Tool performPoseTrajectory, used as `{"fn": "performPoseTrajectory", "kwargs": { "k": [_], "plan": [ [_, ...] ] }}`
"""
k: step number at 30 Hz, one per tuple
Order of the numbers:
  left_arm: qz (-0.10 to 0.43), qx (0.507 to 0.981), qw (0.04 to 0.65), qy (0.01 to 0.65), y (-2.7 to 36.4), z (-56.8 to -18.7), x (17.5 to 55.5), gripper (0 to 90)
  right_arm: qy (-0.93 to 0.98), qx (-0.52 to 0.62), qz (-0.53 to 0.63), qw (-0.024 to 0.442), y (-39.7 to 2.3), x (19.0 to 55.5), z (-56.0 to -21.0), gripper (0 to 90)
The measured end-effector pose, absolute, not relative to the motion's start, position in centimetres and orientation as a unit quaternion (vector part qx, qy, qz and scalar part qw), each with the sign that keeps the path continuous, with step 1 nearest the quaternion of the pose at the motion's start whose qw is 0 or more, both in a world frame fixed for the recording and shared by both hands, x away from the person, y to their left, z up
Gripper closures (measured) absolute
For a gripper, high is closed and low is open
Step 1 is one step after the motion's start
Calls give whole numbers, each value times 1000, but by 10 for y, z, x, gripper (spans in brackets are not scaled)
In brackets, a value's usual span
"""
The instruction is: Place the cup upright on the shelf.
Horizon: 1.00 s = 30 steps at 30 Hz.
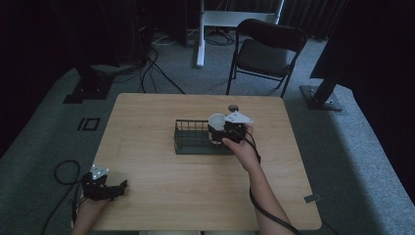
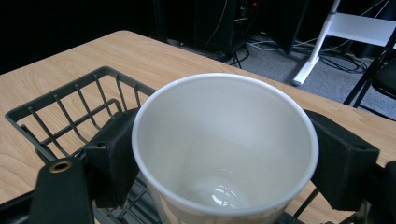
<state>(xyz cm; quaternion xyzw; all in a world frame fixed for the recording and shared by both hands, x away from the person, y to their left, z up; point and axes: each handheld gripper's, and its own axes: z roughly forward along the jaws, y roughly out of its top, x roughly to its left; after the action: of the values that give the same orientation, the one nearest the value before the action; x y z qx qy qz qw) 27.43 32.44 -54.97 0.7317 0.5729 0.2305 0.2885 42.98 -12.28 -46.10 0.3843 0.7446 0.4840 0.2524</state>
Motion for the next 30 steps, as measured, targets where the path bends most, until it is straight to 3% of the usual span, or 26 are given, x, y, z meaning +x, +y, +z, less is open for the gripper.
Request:
{"fn": "performPoseTrajectory", "kwargs": {
  "k": [9, 12, 30],
  "plan": [
    [230, 732, 289, 573, 324, -550, 274, 9, 744, 381, 486, 254, -123, 429, -462, 189],
    [231, 732, 289, 573, 324, -550, 274, 9, 749, 379, 484, 246, -123, 429, -464, 127],
    [231, 732, 288, 572, 325, -550, 274, 9, 748, 379, 484, 249, -137, 417, -457, 124]
  ]
}}
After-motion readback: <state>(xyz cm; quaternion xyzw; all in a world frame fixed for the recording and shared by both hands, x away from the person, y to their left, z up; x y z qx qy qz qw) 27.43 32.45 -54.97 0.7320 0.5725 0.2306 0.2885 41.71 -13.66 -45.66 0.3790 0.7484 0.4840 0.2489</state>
